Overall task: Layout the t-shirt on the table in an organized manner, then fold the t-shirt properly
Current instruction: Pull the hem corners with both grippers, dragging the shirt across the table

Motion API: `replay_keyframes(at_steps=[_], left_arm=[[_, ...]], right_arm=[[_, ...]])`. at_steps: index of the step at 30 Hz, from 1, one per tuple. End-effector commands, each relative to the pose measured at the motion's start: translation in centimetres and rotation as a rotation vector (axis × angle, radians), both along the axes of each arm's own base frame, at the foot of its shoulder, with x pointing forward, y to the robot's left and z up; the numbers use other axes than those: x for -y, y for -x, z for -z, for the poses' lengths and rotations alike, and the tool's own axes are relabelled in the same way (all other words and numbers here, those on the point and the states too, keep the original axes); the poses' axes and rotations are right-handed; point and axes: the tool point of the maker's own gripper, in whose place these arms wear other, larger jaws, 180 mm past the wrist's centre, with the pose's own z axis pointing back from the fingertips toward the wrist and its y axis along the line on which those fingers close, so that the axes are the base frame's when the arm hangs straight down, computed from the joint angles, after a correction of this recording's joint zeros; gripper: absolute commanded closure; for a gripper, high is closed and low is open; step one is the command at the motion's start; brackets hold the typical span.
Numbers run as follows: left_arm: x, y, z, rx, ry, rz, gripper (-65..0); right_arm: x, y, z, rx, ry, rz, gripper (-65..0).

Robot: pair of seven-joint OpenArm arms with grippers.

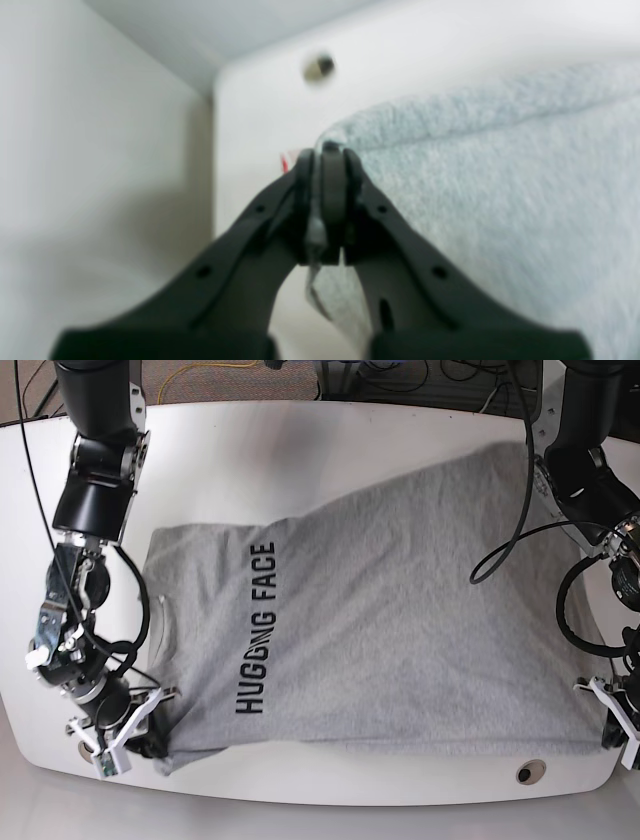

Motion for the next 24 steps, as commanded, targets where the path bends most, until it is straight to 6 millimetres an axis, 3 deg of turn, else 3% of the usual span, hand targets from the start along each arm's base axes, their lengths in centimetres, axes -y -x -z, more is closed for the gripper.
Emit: replay_keyframes(at_steps=[1, 11, 17, 21, 24], left_arm=[[0.1, -0.3, -5.7, 0.150, -0.028, 0.006, 0.0], [-0.6, 0.2, -17.3, 0.367, -0.037, -0.046, 0.0], [0.6, 1.1, -24.6, 0.516, -0.069, -0.019, 0.0], [1.1, 1.2, -27.0, 0.551, -0.075, -0.003, 0.0], [1.2, 0.9, -27.3, 0.548, -0.070, 0.006, 0.0]], right_arm=[[1.3, -1.3, -6.3, 0.141, 0.016, 0.015, -3.5], [2.1, -2.5, -18.1, 0.309, 0.196, -0.009, -3.6], [2.6, -2.0, -24.8, 0.407, 0.264, 0.012, -3.6], [3.0, -1.3, -28.0, 0.448, 0.286, 0.028, -3.6], [3.1, -0.9, -29.4, 0.465, 0.303, 0.033, -3.6]])
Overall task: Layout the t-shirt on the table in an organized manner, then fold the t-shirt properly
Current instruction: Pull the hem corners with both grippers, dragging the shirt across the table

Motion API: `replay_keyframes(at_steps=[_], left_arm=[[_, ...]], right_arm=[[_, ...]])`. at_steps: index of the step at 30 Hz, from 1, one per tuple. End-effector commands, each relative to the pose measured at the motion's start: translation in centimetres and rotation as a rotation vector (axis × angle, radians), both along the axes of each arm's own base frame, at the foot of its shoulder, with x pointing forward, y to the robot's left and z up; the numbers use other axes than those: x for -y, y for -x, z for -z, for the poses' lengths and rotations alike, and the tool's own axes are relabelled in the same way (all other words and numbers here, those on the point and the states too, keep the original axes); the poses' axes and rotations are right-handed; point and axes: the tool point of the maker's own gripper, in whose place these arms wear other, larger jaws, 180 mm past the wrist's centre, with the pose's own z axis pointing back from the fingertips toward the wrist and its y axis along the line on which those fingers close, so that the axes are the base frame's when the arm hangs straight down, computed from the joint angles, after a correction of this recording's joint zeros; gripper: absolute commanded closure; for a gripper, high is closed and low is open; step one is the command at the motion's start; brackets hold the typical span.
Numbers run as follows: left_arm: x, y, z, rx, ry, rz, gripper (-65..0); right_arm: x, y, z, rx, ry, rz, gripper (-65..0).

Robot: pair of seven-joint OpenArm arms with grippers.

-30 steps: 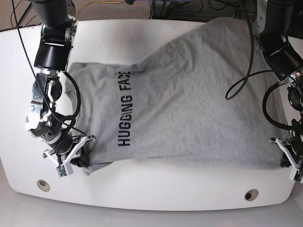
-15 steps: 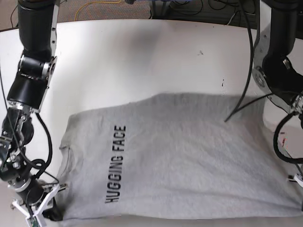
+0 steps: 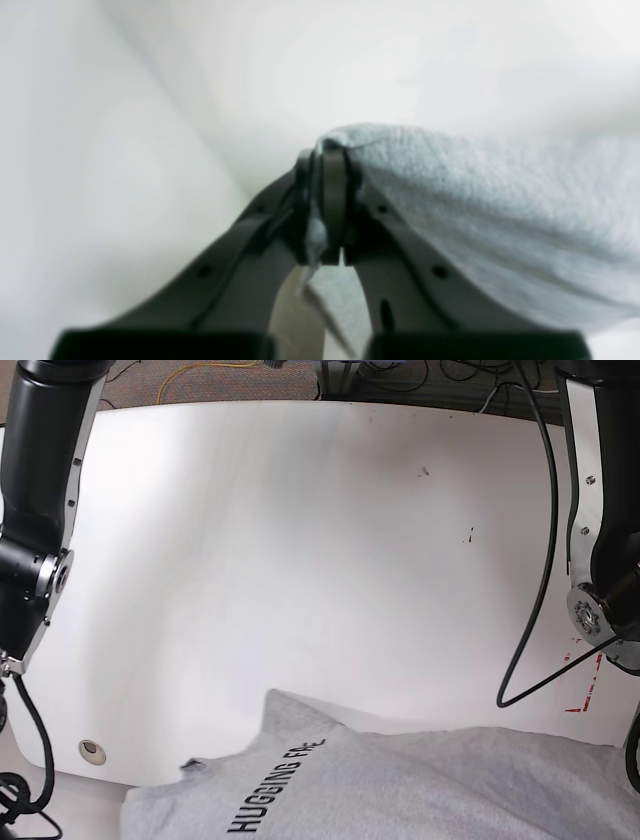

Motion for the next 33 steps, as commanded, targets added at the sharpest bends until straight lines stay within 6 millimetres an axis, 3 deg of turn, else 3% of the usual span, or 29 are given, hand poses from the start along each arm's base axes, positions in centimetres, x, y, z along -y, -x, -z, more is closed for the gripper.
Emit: replay_keyframes(at_steps=[1, 6, 8, 12, 15, 20, 28, 33], left_arm=[[-0.2, 0.2, -1.2, 0.023, 0.003, 0.001, 0.0], [-0.2, -0.1, -0.6, 0.008, 0.005, 0.002, 0.0], [-0.2, -0.5, 0.8, -0.024, 0.007, 0.001, 0.0], [-0.3, -1.1, 4.5, -0.102, 0.002, -0.006, 0.0], [-0.1, -0.7, 6.9, -0.130, -0.005, 0.000, 0.0], [0.7, -0.4, 13.0, -0.241, -0.015, 0.031, 0.0], [1.3, 1.4, 23.4, -0.472, -0.031, 0.039, 0.0], [1.0, 3.6, 28.2, -0.580, -0.028, 0.023, 0.0]], right_arm=[[0.0, 0.9, -3.2, 0.068, 0.013, -0.004, -3.6], [0.3, 1.1, -3.2, 0.050, 0.032, 0.011, -3.6], [0.3, 1.1, -2.9, 0.040, 0.043, 0.012, -3.6], [0.1, 1.1, 0.2, -0.011, 0.074, 0.013, -3.6], [0.4, 1.6, 3.1, -0.044, 0.068, 0.020, -3.6], [0.6, 2.5, 9.8, -0.143, 0.043, 0.023, -3.6], [-0.7, 5.0, 21.3, -0.335, -0.092, 0.010, -3.6], [-2.6, 6.7, 26.7, -0.441, -0.159, -0.014, -3.6]])
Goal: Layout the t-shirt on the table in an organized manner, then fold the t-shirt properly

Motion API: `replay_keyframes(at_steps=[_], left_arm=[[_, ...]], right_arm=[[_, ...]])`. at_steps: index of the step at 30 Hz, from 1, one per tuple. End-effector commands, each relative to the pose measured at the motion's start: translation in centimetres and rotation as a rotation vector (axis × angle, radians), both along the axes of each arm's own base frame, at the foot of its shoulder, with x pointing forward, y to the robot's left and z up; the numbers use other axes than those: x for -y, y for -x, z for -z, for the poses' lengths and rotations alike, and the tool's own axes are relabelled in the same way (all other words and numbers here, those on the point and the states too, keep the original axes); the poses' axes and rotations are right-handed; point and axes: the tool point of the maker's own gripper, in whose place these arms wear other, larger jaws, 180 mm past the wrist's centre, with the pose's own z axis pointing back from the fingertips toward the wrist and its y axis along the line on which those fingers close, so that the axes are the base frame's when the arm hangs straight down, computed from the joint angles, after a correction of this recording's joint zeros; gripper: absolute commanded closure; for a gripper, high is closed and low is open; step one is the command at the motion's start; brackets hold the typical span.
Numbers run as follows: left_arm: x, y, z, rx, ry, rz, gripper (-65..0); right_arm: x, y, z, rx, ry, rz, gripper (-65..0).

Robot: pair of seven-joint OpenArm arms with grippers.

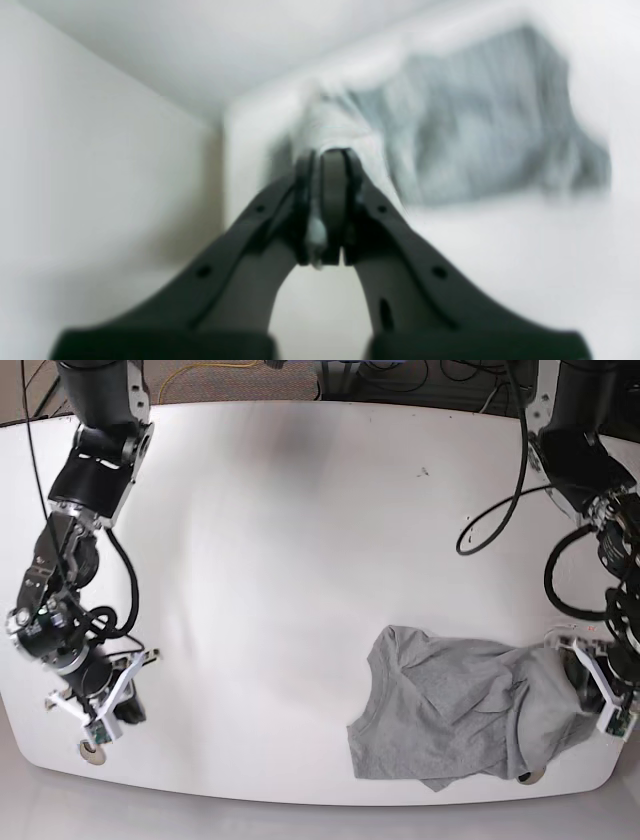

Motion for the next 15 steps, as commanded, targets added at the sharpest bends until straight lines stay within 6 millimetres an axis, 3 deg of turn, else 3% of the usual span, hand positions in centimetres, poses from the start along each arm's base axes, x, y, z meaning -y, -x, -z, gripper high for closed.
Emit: replay_keyframes(at_steps=[1, 9, 12, 15], left_arm=[[-0.4, 0.9, -0.3, 0.028, -0.016, -0.003, 0.0], [-2.7, 4.9, 5.5, -0.124, 0.000, -0.075, 0.0], [-4.0, 6.4, 6.7, -0.159, 0.003, -0.117, 0.0], [-5.9, 8.0, 7.4, -0.196, -0.019, -0.160, 0.0]], right_arm=[[-1.3, 0.1, -0.3, 0.035, -0.041, -0.020, -3.6], [-4.4, 1.0, 4.6, -0.079, -0.147, -0.043, -4.1], [-4.7, 0.9, 6.1, -0.124, -0.181, -0.039, -4.4], [-4.8, 0.2, 7.2, -0.143, -0.224, -0.036, -8.9]])
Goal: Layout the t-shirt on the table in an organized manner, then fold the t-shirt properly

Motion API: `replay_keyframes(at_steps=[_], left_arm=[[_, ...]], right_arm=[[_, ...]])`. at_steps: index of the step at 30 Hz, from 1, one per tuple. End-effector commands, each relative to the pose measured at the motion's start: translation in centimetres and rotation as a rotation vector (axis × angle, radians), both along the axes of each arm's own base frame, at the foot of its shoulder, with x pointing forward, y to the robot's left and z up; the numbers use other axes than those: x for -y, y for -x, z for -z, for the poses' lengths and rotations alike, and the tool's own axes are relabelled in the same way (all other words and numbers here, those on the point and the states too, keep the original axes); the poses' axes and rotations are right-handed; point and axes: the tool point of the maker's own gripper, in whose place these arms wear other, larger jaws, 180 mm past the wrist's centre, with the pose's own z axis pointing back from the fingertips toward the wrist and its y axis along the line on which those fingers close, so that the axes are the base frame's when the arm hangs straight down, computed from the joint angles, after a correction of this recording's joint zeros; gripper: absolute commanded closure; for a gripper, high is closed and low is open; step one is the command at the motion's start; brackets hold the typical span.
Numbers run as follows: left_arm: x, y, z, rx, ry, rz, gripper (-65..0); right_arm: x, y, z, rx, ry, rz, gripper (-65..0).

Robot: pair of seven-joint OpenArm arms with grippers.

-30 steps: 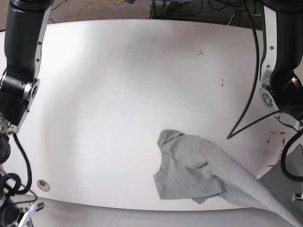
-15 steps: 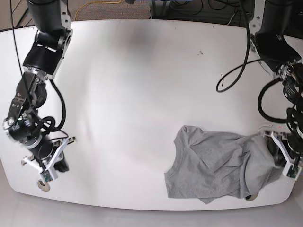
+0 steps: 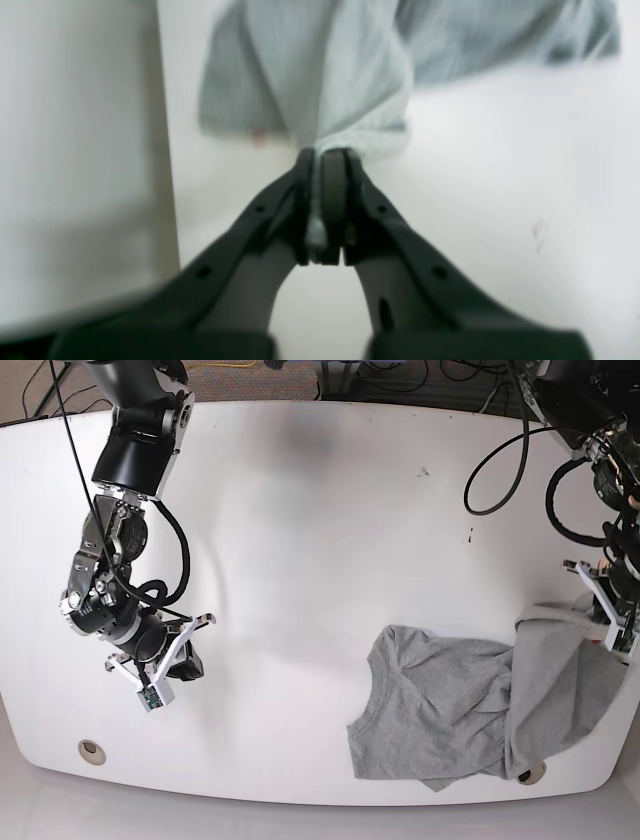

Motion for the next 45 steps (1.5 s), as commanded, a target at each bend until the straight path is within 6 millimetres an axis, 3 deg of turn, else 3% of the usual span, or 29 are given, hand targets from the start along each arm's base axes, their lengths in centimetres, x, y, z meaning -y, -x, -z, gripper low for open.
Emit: replay_keyframes(at_steps=[1, 6, 10, 24, 33, 45], left_arm=[[-1.7, 0.7, -1.2, 0.019, -0.052, -0.014, 0.0], [-3.8, 3.2, -0.1, -0.040, -0.078, -0.062, 0.0], [-5.1, 5.3, 0.9, -0.086, -0.084, -0.107, 0.0], [-8.7, 14.6, 4.6, -0.294, -0.111, -0.242, 0.0], [-9.1, 18.8, 6.3, -0.422, -0.129, -0.252, 0.0], [-5.6, 16.6, 8.3, -0.386, -0.066, -0.135, 0.0]], right_arm=[[0.4, -1.7, -1.3, 0.052, -0.042, 0.016, -11.9], [0.3, -2.1, 0.8, 0.019, -0.099, 0.028, -22.5], [-0.6, -2.4, 1.4, 0.000, -0.100, -0.001, -26.5], [-4.4, -1.9, 3.0, -0.044, -0.066, -0.112, -26.8], [-6.5, -1.4, 3.6, -0.063, -0.040, -0.182, -26.8], [-9.7, -1.8, 2.8, -0.044, -0.072, -0.229, -27.0]])
